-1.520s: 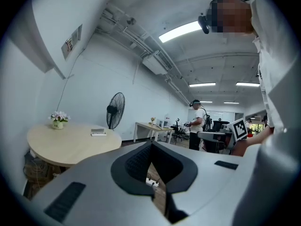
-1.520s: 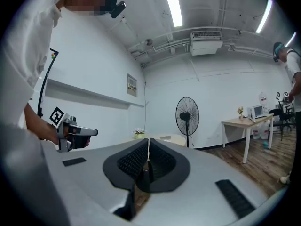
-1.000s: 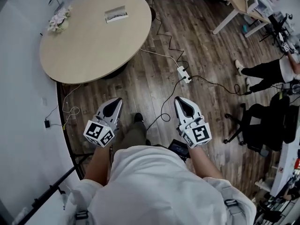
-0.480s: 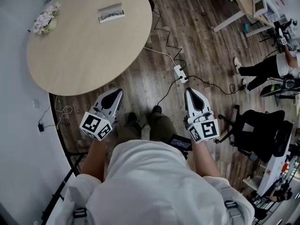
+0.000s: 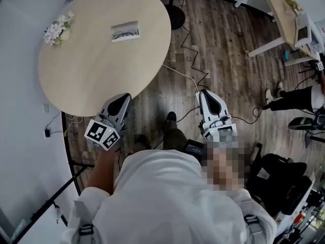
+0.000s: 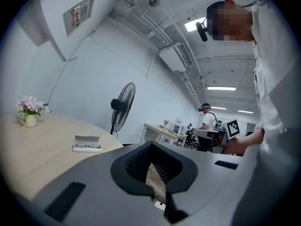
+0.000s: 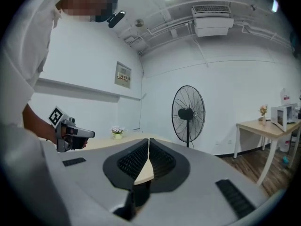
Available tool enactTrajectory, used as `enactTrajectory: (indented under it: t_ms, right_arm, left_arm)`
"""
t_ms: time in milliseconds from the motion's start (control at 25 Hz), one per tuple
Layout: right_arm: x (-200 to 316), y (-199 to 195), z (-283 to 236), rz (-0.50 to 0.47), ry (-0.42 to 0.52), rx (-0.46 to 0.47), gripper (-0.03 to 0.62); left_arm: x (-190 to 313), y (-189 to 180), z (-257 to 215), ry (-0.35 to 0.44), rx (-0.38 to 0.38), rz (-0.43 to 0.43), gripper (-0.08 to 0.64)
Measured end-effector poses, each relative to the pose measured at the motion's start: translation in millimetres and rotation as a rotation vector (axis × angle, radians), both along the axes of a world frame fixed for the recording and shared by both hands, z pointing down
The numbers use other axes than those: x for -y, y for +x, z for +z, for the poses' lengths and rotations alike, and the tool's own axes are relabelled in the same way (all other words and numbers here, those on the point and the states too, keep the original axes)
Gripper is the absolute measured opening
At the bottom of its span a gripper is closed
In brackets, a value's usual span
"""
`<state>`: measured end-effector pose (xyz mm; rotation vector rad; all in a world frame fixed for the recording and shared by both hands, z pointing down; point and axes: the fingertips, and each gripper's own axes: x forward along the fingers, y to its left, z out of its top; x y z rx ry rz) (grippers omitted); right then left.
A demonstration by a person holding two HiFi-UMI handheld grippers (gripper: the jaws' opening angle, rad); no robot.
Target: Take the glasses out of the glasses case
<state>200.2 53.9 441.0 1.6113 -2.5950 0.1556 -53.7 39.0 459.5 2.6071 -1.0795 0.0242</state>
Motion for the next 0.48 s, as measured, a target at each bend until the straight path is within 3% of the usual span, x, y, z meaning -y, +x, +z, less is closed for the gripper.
enactTrajectory:
  t_ms: [240,480]
  right_arm:
    - [69,16,-8,-0.178,0.030,0.031,0.025]
    - [118,22,-13,-0.249,0.043,0.077,0.025]
  left_arm:
    - [51,43,-39,0.060,0.081,-0.091,0.012]
    - [83,52,-61,0.067,0.163,-0.151,0.012]
